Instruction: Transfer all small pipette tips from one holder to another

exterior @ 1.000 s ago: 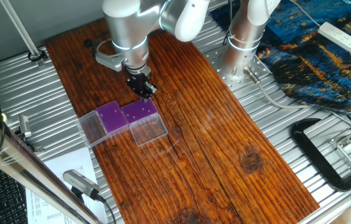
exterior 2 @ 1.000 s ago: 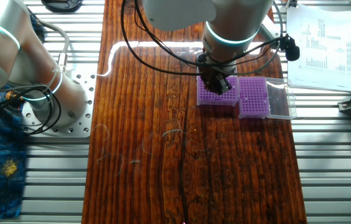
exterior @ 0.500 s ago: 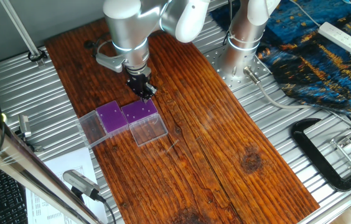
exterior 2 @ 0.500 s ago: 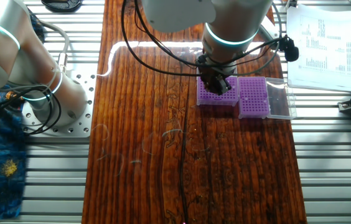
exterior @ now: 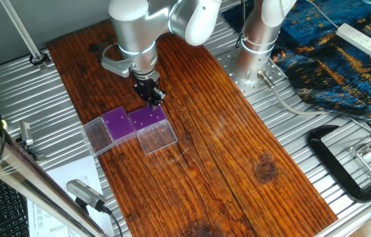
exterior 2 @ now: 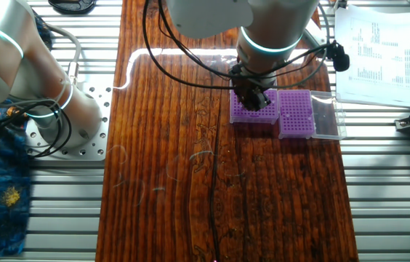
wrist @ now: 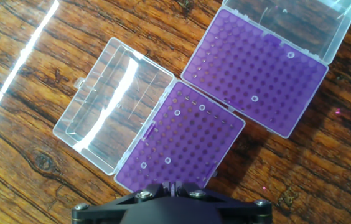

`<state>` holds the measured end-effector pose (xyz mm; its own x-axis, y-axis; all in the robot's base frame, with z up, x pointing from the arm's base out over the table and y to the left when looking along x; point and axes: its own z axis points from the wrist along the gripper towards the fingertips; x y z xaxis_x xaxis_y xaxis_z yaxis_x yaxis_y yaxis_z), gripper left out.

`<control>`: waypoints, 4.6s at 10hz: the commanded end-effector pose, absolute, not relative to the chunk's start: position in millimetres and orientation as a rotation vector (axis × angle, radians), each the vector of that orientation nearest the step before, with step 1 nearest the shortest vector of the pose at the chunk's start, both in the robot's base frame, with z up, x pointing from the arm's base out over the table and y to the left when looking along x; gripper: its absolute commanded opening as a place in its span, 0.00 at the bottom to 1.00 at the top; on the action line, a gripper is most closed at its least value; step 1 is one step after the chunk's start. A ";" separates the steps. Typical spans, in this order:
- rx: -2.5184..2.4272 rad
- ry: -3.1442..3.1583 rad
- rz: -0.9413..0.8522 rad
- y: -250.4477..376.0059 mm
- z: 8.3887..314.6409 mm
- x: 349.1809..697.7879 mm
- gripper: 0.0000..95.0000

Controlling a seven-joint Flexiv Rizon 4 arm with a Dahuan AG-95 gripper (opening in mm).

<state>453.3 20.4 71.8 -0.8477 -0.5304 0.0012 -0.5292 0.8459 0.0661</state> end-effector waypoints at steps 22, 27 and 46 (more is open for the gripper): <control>1.061 -2.968 -0.059 -7.2 67.3 567.8 0.20; 1.061 -2.977 -0.061 -5.8 59.6 571.4 0.20; 1.012 -2.998 -0.059 -1.9 56.8 569.4 0.00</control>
<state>570.6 -2.0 57.7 -0.7959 -0.6045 -0.0327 -0.6053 0.7957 0.0234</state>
